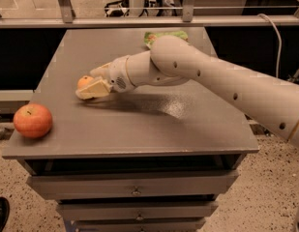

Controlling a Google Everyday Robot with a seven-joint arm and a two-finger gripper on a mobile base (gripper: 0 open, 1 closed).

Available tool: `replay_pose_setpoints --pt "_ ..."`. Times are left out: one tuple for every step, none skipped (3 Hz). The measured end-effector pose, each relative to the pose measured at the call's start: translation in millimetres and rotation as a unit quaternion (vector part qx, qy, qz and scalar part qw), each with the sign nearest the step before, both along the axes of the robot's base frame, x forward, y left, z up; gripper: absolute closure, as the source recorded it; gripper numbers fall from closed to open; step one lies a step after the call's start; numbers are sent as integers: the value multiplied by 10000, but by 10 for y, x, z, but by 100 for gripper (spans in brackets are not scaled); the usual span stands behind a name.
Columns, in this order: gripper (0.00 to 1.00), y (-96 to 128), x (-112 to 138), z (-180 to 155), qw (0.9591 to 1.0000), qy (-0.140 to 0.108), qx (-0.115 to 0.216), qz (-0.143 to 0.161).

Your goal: Move orange near green rice chip bag

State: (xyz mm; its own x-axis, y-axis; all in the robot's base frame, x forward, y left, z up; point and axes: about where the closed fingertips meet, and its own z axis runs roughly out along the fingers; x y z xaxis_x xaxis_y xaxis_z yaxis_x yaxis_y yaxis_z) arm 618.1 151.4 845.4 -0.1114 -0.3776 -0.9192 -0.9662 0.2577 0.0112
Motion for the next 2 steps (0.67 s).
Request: replay_pose_setpoints --pt "63 -97 -24 34 9999 -14 26 -105" --pt "86 -409 -45 230 9990 -240 -5 -368"
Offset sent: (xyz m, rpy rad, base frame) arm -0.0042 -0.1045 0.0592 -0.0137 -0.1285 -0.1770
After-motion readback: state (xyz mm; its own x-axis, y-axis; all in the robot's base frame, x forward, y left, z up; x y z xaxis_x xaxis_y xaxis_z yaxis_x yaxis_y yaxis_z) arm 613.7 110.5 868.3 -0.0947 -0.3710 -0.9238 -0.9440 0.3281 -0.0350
